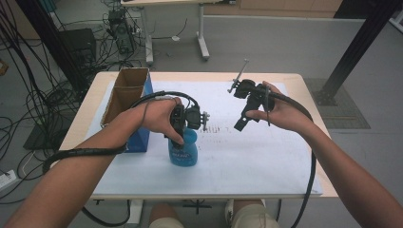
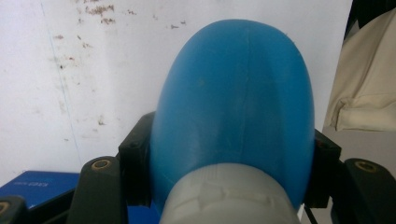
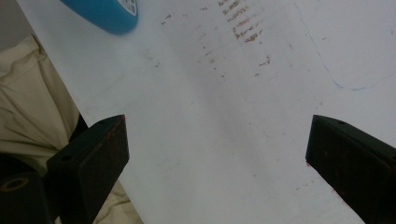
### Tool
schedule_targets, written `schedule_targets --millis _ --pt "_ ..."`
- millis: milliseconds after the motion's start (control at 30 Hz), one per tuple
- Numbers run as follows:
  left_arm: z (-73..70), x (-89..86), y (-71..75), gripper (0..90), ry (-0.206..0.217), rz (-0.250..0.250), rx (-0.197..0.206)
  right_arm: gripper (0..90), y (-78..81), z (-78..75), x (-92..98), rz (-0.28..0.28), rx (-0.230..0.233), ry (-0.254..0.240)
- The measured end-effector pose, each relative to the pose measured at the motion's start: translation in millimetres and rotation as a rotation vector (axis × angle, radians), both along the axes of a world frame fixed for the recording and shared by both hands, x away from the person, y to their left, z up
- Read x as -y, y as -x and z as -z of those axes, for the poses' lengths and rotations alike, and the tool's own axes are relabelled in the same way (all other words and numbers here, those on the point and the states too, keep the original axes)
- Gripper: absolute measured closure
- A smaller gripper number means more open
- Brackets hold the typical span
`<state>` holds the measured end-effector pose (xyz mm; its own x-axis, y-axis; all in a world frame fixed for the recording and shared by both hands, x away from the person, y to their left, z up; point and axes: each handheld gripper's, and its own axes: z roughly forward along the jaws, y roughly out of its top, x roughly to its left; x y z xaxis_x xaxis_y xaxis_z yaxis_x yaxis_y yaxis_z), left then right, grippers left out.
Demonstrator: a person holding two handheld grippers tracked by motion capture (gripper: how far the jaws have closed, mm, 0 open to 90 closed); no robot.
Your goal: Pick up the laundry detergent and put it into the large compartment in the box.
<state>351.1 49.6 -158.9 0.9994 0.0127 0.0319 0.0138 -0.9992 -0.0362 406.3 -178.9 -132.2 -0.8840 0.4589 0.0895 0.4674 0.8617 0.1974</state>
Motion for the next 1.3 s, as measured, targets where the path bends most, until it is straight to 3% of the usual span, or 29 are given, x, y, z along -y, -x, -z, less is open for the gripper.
schedule_targets --millis 200,333,533,567,600,633,667,867,933,1067,1133,1167,1200,1300 --pt "-13.0 -0.7 -5.2 37.0 0.002 -0.074 -0.019 5.9 0.5 0.9 1.0 0.004 -0.001 -0.001" --pt "-22.5 1.3 -4.1 37.0 -0.008 -0.094 -0.006 5.9 0.5 1.0 2.3 0.002 0.001 -0.004" --pt "-47.2 2.9 -4.0 37.0 -0.023 -0.139 0.017 6.1 0.3 1.4 3.7 0.017 -0.001 0.003" --pt "-57.2 2.6 -4.8 37.0 -0.022 -0.157 0.021 6.1 0.1 1.3 4.8 0.019 -0.002 0.001" --pt "-57.2 2.6 -4.8 37.0 -0.022 -0.157 0.021 6.1 -0.2 1.2 5.7 0.023 -0.002 -0.001" --pt "-69.6 2.9 -6.3 37.0 -0.026 -0.175 0.021 6.1 -0.6 1.1 6.5 0.024 -0.003 -0.002" --pt "-69.6 2.9 -6.3 37.0 -0.026 -0.175 0.021 6.1 -0.6 1.1 6.5 0.024 -0.003 -0.002" --pt "-101.1 -0.8 -6.8 37.0 -0.023 -0.228 0.030 6.0 -2.2 2.6 8.9 0.033 -0.005 -0.002" --pt "-117.9 -5.6 -8.3 37.0 -0.011 -0.263 0.034 6.0 -3.1 3.3 6.6 0.032 -0.011 0.004" --pt "-134.6 -11.0 -9.9 37.0 0.003 -0.317 0.038 5.9 -3.0 4.0 4.7 0.027 -0.012 0.005" --pt "-154.1 -14.6 -11.9 37.0 0.006 -0.372 0.058 5.9 -3.7 4.2 2.3 0.023 -0.015 0.010" --pt "-154.1 -14.6 -11.9 37.0 0.006 -0.372 0.058 5.9 -3.7 4.2 2.3 0.023 -0.015 0.010" --pt "-163.9 -17.1 -14.3 37.0 0.004 -0.420 0.067 5.9 -3.0 3.0 1.1 0.025 -0.015 0.011" --pt "-178.5 -19.7 -16.6 37.0 -0.005 -0.493 0.102 5.9 -1.5 1.1 0.6 0.019 -0.010 0.010"
